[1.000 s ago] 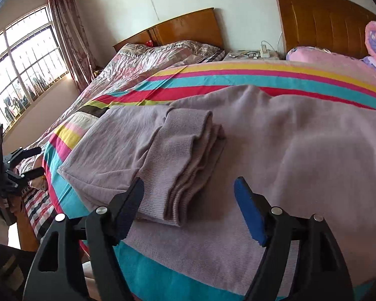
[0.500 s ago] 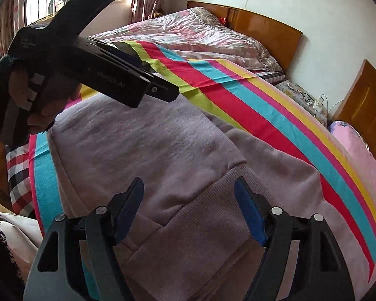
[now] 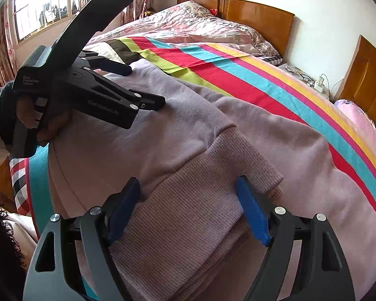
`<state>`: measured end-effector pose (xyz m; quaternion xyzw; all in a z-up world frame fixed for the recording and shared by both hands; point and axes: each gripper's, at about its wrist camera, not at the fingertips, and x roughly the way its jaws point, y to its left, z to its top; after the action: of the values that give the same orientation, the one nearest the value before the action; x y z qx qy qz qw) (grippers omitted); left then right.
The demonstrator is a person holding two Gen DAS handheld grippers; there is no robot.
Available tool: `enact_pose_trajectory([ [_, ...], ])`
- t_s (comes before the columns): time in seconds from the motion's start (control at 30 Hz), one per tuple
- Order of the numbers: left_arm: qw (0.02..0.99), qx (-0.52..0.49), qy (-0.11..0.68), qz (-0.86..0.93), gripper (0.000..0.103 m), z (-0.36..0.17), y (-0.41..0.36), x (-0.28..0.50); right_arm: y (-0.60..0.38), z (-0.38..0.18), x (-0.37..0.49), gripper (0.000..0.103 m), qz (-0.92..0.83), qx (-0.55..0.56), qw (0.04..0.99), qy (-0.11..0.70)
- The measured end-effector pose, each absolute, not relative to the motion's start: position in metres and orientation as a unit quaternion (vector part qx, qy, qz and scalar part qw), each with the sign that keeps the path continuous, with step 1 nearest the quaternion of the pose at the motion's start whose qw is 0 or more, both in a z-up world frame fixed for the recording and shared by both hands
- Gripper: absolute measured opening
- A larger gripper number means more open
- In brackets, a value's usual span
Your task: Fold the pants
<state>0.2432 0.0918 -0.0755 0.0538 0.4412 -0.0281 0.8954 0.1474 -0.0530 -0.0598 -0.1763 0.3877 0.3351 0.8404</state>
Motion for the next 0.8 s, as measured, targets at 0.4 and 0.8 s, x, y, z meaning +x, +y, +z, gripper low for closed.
enact_pose_trajectory([
  [0.4, 0.896, 0.054, 0.44, -0.025, 0.102, -0.076, 0.088, 0.242, -0.079, -0.055, 0.13, 0.084, 0.298, -0.137, 0.845, 0.423],
  [0.8, 0.925, 0.039, 0.368, -0.087, 0.102, -0.015, 0.038, 0.213, -0.207, -0.023, 0.074, 0.084, 0.164, -0.037, 0.913, 0.371],
])
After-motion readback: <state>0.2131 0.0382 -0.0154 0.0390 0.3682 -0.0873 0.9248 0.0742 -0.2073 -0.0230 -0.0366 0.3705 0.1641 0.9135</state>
